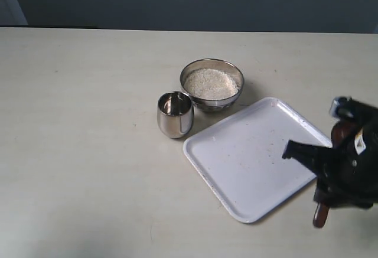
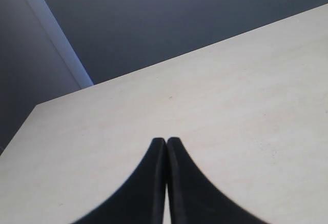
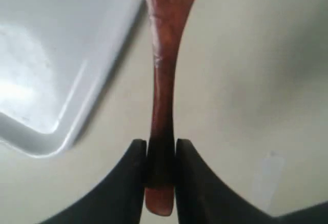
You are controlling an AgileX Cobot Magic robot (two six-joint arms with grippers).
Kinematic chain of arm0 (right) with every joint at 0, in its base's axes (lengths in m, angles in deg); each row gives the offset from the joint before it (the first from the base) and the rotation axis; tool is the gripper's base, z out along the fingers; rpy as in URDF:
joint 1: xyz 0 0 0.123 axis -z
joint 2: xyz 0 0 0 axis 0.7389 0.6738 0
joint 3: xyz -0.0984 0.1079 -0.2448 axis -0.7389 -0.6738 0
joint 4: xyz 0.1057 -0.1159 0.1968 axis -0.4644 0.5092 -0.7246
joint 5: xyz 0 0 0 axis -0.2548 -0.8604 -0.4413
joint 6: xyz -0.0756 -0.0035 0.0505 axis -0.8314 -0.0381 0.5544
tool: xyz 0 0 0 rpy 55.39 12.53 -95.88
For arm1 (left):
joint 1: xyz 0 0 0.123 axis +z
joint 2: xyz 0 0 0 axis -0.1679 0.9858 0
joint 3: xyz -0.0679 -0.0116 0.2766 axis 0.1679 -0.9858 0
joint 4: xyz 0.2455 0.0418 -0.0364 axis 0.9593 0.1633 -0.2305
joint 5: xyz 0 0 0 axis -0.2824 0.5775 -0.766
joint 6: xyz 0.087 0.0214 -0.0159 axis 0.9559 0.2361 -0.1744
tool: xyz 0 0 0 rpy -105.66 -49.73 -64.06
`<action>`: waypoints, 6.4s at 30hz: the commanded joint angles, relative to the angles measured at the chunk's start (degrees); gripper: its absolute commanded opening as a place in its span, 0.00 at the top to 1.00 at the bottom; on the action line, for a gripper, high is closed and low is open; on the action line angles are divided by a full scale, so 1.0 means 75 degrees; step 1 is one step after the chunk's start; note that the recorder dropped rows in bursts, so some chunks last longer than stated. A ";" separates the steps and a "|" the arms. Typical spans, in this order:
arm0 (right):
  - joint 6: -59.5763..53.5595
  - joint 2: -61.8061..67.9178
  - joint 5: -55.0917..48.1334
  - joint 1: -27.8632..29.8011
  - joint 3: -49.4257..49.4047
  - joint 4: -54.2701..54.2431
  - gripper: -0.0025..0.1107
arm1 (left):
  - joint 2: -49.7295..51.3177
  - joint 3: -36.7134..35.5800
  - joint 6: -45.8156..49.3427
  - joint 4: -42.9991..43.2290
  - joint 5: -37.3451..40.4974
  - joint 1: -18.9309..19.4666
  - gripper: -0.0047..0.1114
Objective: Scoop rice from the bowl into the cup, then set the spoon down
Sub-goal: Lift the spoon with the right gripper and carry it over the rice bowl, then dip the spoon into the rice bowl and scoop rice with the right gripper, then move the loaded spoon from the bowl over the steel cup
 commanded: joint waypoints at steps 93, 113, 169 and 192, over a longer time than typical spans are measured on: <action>-1.1157 0.7250 -0.1478 -0.1371 0.7350 0.7514 0.99 | -0.0035 0.0018 -0.0054 -0.0019 -0.0066 -0.0056 0.96; -1.1944 0.7134 -0.1946 -0.1232 0.8168 0.5604 0.99 | -0.0035 0.0018 -0.0054 -0.0018 -0.0066 -0.0056 0.96; -1.1944 0.7104 -0.2691 -0.0296 0.8717 0.3004 0.99 | -0.0035 0.0018 -0.0054 -0.0018 -0.0066 -0.0056 0.96; -1.1916 0.6768 -0.2691 -0.0296 0.8717 0.2633 0.99 | -0.0035 0.0018 -0.0054 -0.0018 -0.0066 -0.0056 0.96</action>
